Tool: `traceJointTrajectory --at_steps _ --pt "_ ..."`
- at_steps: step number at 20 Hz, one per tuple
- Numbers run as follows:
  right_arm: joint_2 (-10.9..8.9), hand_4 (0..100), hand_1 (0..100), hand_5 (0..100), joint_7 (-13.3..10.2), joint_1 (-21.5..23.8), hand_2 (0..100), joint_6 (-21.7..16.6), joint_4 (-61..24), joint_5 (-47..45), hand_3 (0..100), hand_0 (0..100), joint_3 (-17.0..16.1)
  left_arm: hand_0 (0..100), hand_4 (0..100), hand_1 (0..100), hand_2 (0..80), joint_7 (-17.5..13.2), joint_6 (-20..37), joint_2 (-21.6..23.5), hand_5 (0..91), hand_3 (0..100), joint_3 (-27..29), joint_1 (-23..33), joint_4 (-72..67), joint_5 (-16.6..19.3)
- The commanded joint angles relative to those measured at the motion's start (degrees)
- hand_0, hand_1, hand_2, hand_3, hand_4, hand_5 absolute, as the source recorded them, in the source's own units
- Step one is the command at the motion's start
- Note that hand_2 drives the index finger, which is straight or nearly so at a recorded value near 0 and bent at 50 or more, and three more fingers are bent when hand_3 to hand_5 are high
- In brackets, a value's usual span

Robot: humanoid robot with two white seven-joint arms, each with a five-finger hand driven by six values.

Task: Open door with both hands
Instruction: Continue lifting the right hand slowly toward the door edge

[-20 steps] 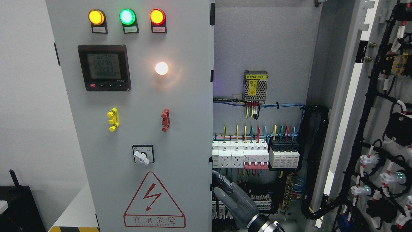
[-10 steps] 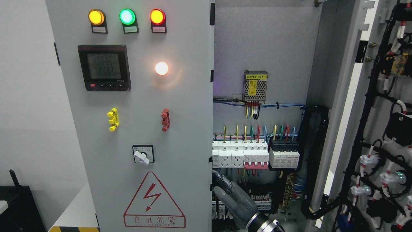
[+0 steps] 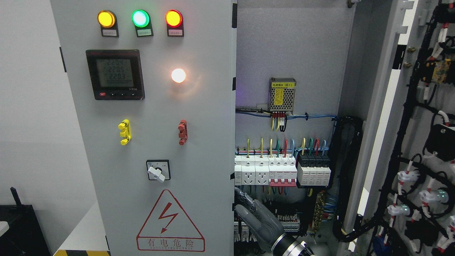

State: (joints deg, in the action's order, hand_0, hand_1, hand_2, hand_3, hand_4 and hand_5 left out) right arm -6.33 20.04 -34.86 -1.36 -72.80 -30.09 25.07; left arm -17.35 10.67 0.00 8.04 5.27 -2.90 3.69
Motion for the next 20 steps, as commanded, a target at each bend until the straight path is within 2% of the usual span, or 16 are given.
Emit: traceJointTrajectory --at_steps 1,17,20 --pt "0.18 0 39 0 0.35 -0.29 0 0.04 0.12 -0.15 0 12 0.07 12 0 39 0.0 0.03 -0.03 -1.93 0.0 0 -0.04 0.0 0.0 0.0" --pt "0.44 0 39 0 0.53 -0.73 0 0.04 0.03 -0.76 0 12 0.68 12 0 39 0.0 0.03 -0.03 -1.93 0.0 0 0.05 0.0 0.0 0.0" --pt "0.44 0 39 0 1.23 -0.82 0 0.04 0.03 -0.76 0 12 0.68 12 0 39 0.0 0.03 -0.03 -1.93 0.0 0 -0.04 0.0 0.0 0.0"
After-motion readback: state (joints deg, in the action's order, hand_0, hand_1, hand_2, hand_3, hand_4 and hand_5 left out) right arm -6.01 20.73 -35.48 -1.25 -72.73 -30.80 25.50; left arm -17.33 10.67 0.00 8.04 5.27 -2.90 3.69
